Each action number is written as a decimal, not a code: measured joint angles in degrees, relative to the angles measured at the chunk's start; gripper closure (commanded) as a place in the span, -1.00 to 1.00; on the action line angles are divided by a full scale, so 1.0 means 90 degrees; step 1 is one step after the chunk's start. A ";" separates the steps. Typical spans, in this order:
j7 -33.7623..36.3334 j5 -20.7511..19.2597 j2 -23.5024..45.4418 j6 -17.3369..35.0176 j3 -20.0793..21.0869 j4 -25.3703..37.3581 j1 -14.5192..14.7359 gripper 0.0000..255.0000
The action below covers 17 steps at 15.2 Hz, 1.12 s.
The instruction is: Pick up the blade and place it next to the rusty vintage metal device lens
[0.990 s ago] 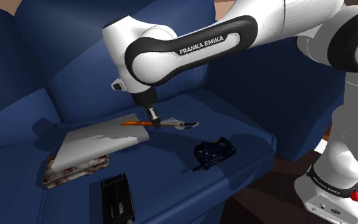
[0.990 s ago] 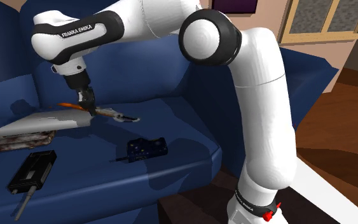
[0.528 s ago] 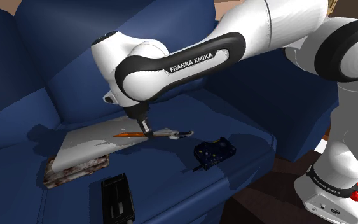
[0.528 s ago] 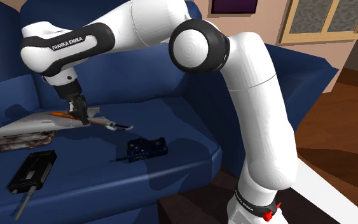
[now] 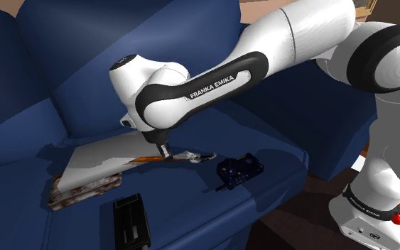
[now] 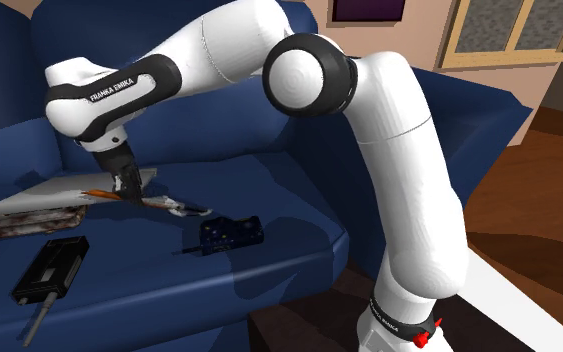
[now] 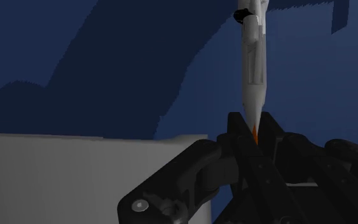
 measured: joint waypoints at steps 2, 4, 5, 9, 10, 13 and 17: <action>0.0017 -0.0010 0.0023 0.0171 -0.0004 -0.0149 -0.0005 1.00; 0.0031 -0.0025 0.0088 0.0313 -0.0011 -0.0225 -0.0005 1.00; 0.0034 -0.0031 0.0098 0.0397 -0.0015 -0.0298 -0.0012 1.00; 0.0073 -0.0059 0.0222 0.0605 -0.0026 -0.0387 0.0003 1.00; 0.0075 -0.0061 0.0230 0.0628 -0.0026 -0.0401 0.0003 1.00; 0.0076 -0.0062 0.0224 0.0650 -0.0027 -0.0424 0.0000 1.00; 0.0076 -0.0061 0.0223 0.0653 -0.0025 -0.0434 0.0001 -1.00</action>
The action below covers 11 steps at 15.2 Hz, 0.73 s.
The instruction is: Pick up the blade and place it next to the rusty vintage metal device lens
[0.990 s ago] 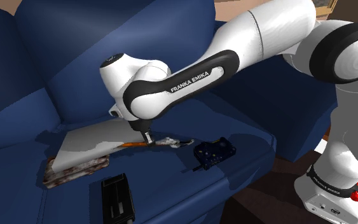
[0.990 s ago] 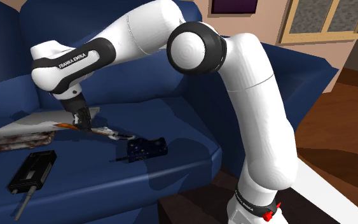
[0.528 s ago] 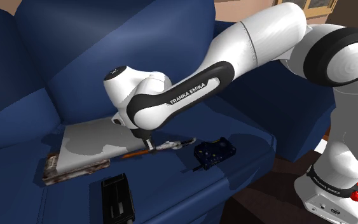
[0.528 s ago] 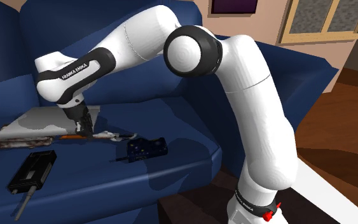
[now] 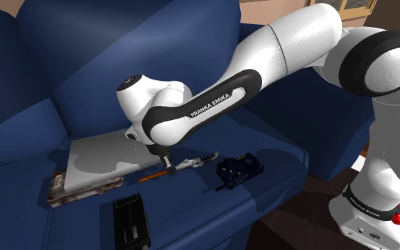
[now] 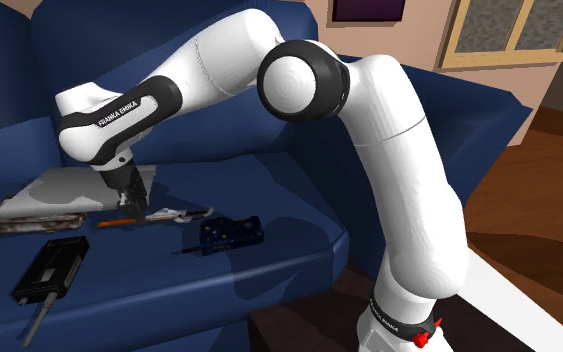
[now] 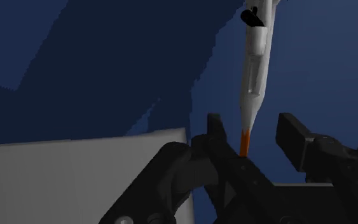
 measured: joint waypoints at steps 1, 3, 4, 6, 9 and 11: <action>0.0000 0.0000 0.0000 0.0001 0.0000 -0.0002 0.0000 -1.00; 0.0002 0.0000 0.0000 0.0001 0.0000 -0.0006 0.0000 -1.00; 0.0002 0.0000 0.0000 0.0001 0.0000 -0.0006 0.0000 -1.00; -0.0012 0.0009 -0.0028 -0.0089 0.0003 0.0059 -0.0001 -1.00; -0.0049 0.0035 -0.0058 -0.0585 0.0019 0.0538 0.0031 -1.00; -0.0049 0.0040 -0.0061 -0.0720 0.0024 0.0668 0.0047 -1.00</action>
